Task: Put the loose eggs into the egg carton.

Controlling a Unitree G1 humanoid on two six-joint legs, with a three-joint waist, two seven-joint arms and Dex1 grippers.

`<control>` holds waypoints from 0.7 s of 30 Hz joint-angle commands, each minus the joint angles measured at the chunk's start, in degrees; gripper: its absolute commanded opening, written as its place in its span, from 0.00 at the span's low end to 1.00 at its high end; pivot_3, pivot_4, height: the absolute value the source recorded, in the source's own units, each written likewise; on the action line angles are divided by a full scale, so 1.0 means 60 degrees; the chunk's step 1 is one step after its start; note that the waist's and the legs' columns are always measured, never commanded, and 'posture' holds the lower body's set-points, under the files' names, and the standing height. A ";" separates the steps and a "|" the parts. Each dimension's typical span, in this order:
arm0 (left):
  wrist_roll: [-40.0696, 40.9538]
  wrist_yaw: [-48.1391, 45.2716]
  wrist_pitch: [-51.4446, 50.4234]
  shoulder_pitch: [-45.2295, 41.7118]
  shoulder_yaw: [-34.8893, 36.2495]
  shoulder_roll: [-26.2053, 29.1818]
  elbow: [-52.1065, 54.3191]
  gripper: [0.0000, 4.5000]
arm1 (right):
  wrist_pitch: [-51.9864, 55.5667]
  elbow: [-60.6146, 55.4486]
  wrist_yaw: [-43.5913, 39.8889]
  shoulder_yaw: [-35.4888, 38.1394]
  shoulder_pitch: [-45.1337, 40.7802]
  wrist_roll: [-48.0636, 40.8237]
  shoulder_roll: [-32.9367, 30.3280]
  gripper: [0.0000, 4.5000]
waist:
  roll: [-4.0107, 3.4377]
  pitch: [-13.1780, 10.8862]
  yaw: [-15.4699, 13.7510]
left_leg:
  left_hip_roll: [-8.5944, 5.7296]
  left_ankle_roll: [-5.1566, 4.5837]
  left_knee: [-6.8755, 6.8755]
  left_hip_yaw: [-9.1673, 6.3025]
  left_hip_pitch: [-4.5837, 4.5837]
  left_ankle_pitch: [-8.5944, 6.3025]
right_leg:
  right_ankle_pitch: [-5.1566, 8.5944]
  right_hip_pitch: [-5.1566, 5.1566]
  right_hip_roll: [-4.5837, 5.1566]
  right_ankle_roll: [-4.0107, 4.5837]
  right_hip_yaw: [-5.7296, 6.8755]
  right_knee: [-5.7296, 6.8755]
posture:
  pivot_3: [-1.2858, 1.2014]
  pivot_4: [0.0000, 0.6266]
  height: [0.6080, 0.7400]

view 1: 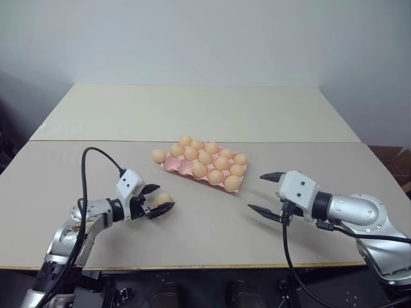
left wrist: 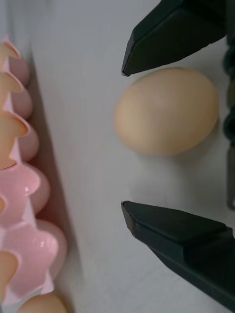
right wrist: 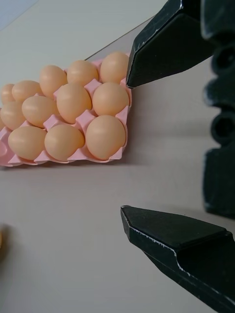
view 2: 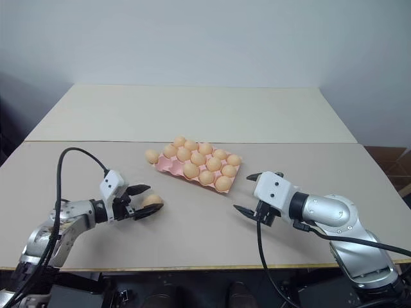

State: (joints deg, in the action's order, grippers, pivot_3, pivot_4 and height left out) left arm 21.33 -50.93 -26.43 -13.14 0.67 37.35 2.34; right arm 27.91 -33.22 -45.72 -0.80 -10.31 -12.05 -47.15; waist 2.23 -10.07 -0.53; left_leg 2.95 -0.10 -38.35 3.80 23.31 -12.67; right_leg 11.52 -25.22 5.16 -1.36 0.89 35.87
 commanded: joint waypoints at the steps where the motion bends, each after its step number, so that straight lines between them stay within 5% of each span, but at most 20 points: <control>1: -0.0136 -0.0075 -0.0035 -0.0231 -0.0110 0.0078 0.0081 0.72 | 0.0000 -0.0232 0.0156 0.0194 -0.0153 0.0039 0.0001 1.00 | 0.0000 0.0000 -0.0011 | 0.0000 0.0000 0.0000 -0.0001 0.0000 0.0000 | -0.0001 0.0000 0.0000 -0.0001 0.0000 0.0000 | 0.52 0.24 1.00; 7: -0.0324 0.0110 0.0200 -0.0322 -0.0086 -0.0061 -0.0069 0.37 | 0.0038 -0.0209 0.0294 0.0112 -0.0206 0.0068 0.0095 1.00 | 0.0000 0.0000 -0.0018 | 0.0000 0.0000 0.0000 -0.0002 -0.0001 0.0000 | -0.0002 0.0001 0.0001 -0.0003 0.0002 0.0001 | 0.52 0.24 1.00; 14: 0.0066 0.0131 0.0208 -0.0479 0.0459 -0.0150 0.0254 0.37 | 0.0005 -0.0213 0.0379 0.0049 -0.0206 0.0140 0.0187 1.00 | 0.0000 0.0000 0.0001 | 0.0000 0.0000 0.0000 -0.0002 0.0000 0.0000 | -0.0005 0.0001 0.0000 -0.0007 0.0001 0.0001 | 0.52 0.24 1.00; 21: 0.0523 0.0292 0.0162 -0.2141 0.0786 -0.0783 -0.0670 0.37 | -0.0043 -0.0163 0.0450 -0.0117 -0.0292 0.0248 0.0285 1.00 | 0.0002 0.0000 -0.0060 | -0.0003 -0.0001 -0.0026 -0.0014 0.0003 0.0001 | -0.0008 0.0018 0.0002 -0.0013 0.0014 0.0006 | 0.52 0.24 1.00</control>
State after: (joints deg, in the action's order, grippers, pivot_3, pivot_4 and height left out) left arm 23.26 -48.37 -26.34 -24.25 4.74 32.95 -0.52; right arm 28.01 -33.10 -43.28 -1.78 -11.07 -10.72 -45.39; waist 2.25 -10.07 -0.89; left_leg 2.92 -0.11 -38.59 3.71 23.35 -12.67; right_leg 11.46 -25.10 5.17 -1.47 0.97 35.91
